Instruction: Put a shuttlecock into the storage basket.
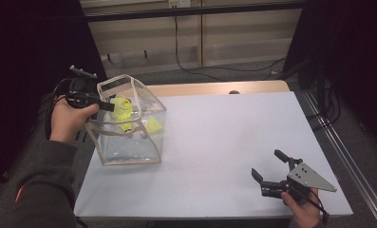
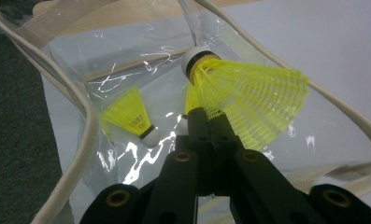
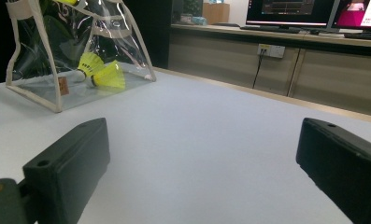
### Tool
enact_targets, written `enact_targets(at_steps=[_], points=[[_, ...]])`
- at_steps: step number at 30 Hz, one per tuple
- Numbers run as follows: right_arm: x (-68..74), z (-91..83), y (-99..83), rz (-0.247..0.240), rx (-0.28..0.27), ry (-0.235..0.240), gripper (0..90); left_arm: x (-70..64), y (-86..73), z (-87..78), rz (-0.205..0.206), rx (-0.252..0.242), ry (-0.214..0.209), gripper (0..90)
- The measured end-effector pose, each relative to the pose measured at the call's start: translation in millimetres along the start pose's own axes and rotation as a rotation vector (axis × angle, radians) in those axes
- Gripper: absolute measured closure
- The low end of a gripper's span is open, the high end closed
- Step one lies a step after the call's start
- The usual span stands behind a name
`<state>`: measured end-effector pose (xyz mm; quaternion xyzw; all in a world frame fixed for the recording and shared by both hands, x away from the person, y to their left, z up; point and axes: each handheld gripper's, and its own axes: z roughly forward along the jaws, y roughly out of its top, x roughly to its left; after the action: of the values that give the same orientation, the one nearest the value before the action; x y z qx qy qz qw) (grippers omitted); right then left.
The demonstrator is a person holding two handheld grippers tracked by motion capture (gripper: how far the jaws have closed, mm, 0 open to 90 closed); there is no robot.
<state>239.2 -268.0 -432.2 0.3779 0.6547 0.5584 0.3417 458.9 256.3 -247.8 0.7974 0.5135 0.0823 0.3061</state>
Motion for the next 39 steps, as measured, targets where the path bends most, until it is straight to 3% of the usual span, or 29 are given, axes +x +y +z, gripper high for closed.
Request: enact_targets(at_steps=[6,28,39], points=[[0.1,-0.2,0.2,0.0,0.001,-0.002,2.7,0.3,-1.4,6.1,-0.002,0.006,0.024,90.0],[0.0,-0.9,0.6,0.004,-0.003,-0.003,2.7,-0.3,-5.0,18.0,0.005,0.023,0.02,87.0],[0.3,-0.4,0.5,-0.001,-0.001,-0.001,2.7,-6.6,-2.1,7.3,0.013,-0.03,-0.028,69.2]])
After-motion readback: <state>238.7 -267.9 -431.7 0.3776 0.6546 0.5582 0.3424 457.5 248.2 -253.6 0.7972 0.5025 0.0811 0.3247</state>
